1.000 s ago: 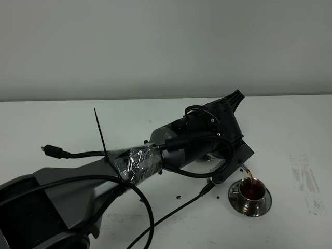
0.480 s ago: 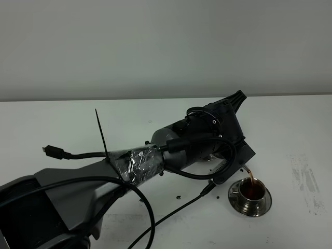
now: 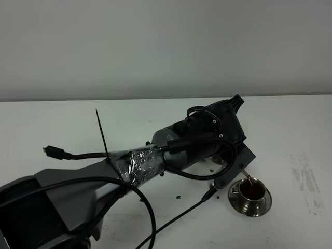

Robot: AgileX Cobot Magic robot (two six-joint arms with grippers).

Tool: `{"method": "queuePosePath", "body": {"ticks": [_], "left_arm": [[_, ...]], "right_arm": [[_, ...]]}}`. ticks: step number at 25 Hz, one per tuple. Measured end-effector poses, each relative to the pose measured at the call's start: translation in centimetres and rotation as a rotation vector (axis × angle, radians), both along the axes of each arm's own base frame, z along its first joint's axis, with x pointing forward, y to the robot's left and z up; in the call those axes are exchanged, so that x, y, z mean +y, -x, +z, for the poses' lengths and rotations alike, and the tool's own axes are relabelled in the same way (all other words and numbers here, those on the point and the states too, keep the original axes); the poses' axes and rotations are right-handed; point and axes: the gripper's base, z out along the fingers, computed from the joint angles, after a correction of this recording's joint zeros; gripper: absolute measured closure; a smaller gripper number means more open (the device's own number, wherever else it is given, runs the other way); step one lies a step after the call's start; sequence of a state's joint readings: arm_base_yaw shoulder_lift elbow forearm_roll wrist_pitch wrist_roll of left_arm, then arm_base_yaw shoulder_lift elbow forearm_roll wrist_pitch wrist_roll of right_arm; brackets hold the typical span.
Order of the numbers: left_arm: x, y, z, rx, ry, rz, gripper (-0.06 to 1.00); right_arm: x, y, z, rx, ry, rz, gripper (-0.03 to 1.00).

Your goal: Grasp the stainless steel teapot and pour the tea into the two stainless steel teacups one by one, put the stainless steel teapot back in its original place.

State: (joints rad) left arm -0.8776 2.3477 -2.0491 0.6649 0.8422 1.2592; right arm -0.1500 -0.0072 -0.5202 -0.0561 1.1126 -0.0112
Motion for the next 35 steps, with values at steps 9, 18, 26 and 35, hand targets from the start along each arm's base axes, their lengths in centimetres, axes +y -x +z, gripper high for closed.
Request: {"method": "queuePosePath", "body": {"ticks": [9,18,26,35], "left_arm": [[0.6,0.0,-0.4,0.067,0.01,0.052,0.74],[2.0,-0.5,2.1,0.131,0.144,0.116,0.74],[2.2,0.0,2.3,0.231,0.228,0.169,0.74],[3.5,1.4,5.1,0.338,0.416,0.305,0.74]], "right_arm": [[0.0,0.0,0.0,0.0,0.0,0.0,0.74],[0.0,0.0,0.0,0.0,0.0,0.0,0.74],[0.0,0.0,0.0,0.0,0.0,0.0,0.74],[0.0,0.0,0.0,0.0,0.0,0.0,0.74]]}}
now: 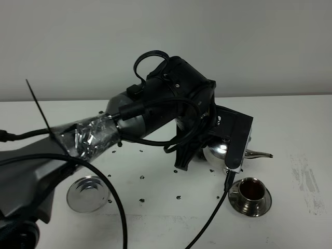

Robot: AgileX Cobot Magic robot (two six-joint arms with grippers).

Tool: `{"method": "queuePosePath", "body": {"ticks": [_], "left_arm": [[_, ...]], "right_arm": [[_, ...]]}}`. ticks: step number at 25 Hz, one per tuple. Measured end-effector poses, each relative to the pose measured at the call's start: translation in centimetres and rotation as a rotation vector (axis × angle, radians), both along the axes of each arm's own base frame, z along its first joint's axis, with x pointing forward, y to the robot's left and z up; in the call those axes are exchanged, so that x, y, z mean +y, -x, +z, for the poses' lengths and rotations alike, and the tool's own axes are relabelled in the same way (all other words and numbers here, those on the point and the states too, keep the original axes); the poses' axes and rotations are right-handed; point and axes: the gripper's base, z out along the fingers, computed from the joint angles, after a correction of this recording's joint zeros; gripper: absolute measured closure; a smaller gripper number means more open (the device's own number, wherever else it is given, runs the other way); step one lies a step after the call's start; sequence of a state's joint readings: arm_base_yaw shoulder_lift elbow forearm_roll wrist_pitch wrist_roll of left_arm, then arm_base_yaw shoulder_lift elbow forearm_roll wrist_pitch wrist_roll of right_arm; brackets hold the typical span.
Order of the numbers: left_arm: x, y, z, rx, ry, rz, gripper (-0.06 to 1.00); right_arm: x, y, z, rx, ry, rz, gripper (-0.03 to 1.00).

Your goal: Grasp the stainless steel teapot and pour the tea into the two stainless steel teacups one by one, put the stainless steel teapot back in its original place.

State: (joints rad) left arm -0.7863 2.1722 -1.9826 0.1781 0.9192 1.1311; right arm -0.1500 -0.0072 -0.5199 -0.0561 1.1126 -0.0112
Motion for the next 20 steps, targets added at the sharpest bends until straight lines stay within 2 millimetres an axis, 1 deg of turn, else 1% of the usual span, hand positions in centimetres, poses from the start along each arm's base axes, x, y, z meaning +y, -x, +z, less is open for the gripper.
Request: {"method": "queuePosePath", "body": {"ticks": [2,5,11,14,17,20], "left_arm": [[0.9,0.6,0.5,0.024,0.01,0.011,0.74],[2.5,1.8,0.7,0.078,0.022,0.032,0.74],[6.0,4.3,0.1,0.186,0.049,0.114,0.74],[7.1,5.2,-0.8,0.253,0.065,0.192,0.74],[7.7,5.4,-2.0,0.306,0.077,0.27,0.74],[8.0,5.5,-3.2,0.312,0.101,0.329,0.74]], "right_arm": [[0.0,0.0,0.0,0.0,0.0,0.0,0.74],[0.0,0.0,0.0,0.0,0.0,0.0,0.74],[0.0,0.0,0.0,0.0,0.0,0.0,0.74],[0.0,0.0,0.0,0.0,0.0,0.0,0.74],[0.0,0.0,0.0,0.0,0.0,0.0,0.74],[0.0,0.0,0.0,0.0,0.0,0.0,0.74]]}}
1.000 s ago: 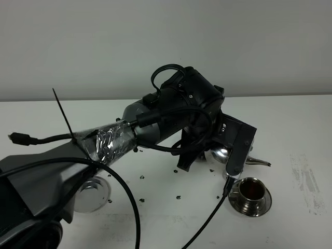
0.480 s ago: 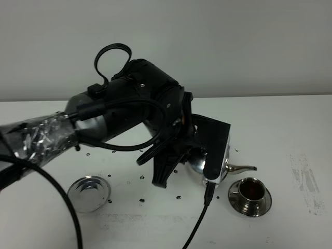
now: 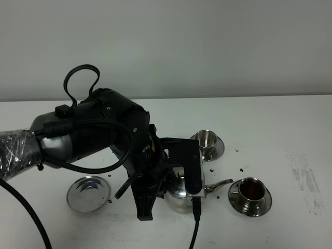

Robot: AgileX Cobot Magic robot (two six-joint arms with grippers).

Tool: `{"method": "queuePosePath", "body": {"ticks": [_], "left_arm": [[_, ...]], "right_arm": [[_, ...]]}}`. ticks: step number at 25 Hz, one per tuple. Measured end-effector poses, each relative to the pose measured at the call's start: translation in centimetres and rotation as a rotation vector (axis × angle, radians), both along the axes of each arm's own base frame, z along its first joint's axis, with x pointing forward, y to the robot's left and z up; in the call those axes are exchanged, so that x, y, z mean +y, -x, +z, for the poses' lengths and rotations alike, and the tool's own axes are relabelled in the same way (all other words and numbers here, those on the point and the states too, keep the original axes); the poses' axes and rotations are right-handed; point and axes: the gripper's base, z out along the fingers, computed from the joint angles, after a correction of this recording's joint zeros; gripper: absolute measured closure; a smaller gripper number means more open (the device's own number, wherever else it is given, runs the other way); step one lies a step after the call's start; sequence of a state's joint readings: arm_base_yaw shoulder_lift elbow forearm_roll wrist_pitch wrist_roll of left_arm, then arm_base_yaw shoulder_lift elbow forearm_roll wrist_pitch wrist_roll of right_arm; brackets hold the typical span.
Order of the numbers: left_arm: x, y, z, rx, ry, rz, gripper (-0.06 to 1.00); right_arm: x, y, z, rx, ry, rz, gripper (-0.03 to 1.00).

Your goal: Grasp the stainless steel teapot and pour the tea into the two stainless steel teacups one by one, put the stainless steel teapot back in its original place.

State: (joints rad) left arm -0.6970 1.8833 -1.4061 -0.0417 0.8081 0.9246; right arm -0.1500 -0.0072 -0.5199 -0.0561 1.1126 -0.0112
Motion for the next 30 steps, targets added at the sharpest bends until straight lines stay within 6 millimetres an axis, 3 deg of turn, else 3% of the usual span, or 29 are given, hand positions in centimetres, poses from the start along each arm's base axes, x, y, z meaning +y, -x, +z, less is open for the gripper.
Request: {"method": "queuePosePath", "body": {"ticks": [17,22,30], "left_arm": [[0.1,-0.3,-6.4,0.082,0.012,0.129,0.74],[0.1,-0.3,-6.1,0.074,0.019,0.129,0.74],[0.7,-0.6,-1.2,0.002,0.057,0.125,0.74]], "right_arm": [[0.0,0.0,0.0,0.0,0.0,0.0,0.74],[0.0,0.0,0.0,0.0,0.0,0.0,0.74],[0.0,0.0,0.0,0.0,0.0,0.0,0.74]]}}
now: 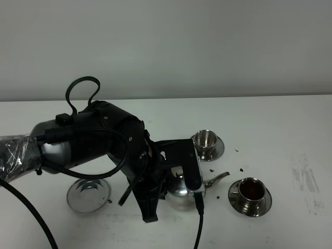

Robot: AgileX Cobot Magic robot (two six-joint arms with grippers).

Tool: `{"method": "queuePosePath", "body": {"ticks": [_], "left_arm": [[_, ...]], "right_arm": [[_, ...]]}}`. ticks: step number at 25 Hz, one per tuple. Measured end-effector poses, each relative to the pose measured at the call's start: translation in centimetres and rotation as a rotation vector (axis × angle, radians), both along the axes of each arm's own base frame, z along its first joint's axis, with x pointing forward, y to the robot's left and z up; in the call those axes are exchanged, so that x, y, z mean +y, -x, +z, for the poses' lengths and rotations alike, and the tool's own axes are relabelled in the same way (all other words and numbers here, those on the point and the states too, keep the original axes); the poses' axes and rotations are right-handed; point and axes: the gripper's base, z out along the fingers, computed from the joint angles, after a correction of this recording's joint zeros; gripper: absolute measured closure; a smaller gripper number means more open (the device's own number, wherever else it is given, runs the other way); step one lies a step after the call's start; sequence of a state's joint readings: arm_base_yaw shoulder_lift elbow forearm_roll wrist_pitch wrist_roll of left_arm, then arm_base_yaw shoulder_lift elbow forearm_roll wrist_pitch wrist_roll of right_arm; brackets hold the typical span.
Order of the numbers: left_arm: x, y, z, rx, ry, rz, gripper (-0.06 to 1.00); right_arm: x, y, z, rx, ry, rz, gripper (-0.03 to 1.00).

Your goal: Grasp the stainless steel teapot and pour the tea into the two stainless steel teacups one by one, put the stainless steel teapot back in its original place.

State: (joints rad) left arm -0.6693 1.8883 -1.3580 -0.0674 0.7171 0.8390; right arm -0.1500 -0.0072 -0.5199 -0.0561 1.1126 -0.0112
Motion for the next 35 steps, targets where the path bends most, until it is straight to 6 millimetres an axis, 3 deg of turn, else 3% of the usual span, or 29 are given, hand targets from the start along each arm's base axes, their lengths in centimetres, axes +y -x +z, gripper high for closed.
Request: {"method": "queuePosePath", "body": {"ticks": [4,10,18,29,35], "left_arm": [[0.8,-2.4,2.3,-0.063,-0.014,0.023,0.74],[2.3,-7.7,4.8,-0.194,-0.027,0.089,0.74],[3.3,-13.3,3.4,-0.249,-0.079,0.132,0.74],[3.2,-15.4,-0.6,-0.274,-0.232,-0.036,0.74],[3.3,-16.0,-0.5,-0.35,-0.279,-0.074,0.74]], "right_arm": [[0.0,0.0,0.0,0.0,0.0,0.0,0.74],[0.0,0.0,0.0,0.0,0.0,0.0,0.74],[0.0,0.0,0.0,0.0,0.0,0.0,0.74],[0.0,0.0,0.0,0.0,0.0,0.0,0.74],[0.0,0.0,0.0,0.0,0.0,0.0,0.74]]}}
